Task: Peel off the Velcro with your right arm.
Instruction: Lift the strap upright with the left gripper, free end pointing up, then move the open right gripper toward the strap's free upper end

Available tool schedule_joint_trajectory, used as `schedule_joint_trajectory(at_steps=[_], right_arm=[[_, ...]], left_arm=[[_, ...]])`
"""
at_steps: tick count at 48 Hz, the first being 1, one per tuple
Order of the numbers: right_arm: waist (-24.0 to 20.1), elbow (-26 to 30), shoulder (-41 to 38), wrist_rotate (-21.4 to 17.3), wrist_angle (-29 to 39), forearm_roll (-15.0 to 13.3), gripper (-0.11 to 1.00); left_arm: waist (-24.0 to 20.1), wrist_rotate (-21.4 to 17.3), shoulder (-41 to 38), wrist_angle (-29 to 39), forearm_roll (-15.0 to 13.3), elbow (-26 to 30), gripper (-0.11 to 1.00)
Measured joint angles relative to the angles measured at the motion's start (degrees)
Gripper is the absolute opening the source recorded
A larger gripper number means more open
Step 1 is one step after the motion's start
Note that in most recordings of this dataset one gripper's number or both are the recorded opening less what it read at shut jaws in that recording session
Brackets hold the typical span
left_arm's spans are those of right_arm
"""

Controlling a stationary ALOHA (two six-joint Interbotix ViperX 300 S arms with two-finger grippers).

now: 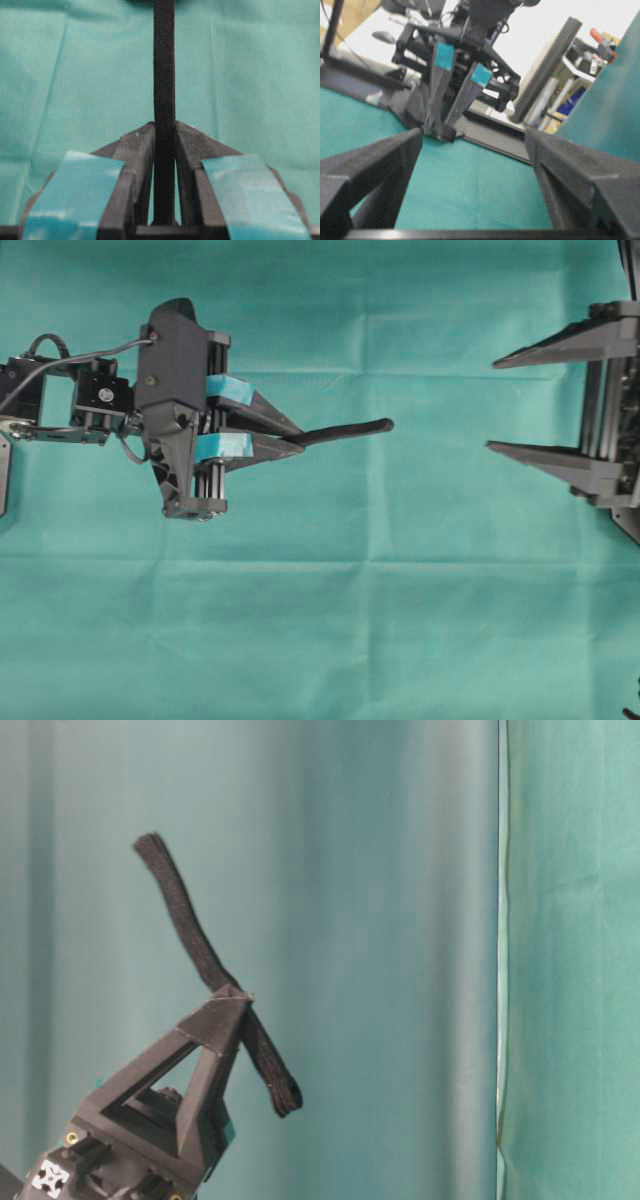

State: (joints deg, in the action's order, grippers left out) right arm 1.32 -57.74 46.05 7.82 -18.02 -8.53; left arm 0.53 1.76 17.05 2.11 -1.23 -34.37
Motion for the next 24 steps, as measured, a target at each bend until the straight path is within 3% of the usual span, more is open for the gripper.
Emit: schedule_joint_trajectory(at_steps=[12,24], right_arm=[[0.0,1.1,-4.8,4.0,-1.6,0.0,0.69],[1.3,1.4,-7.8,9.4,-3.3,0.0,0.69]], left_arm=[[0.0,4.7,1.0,-6.0,0.0,-1.5,0.10],[-0.3,14.0,1.8,-11.3,-0.1,-3.8,0.10]])
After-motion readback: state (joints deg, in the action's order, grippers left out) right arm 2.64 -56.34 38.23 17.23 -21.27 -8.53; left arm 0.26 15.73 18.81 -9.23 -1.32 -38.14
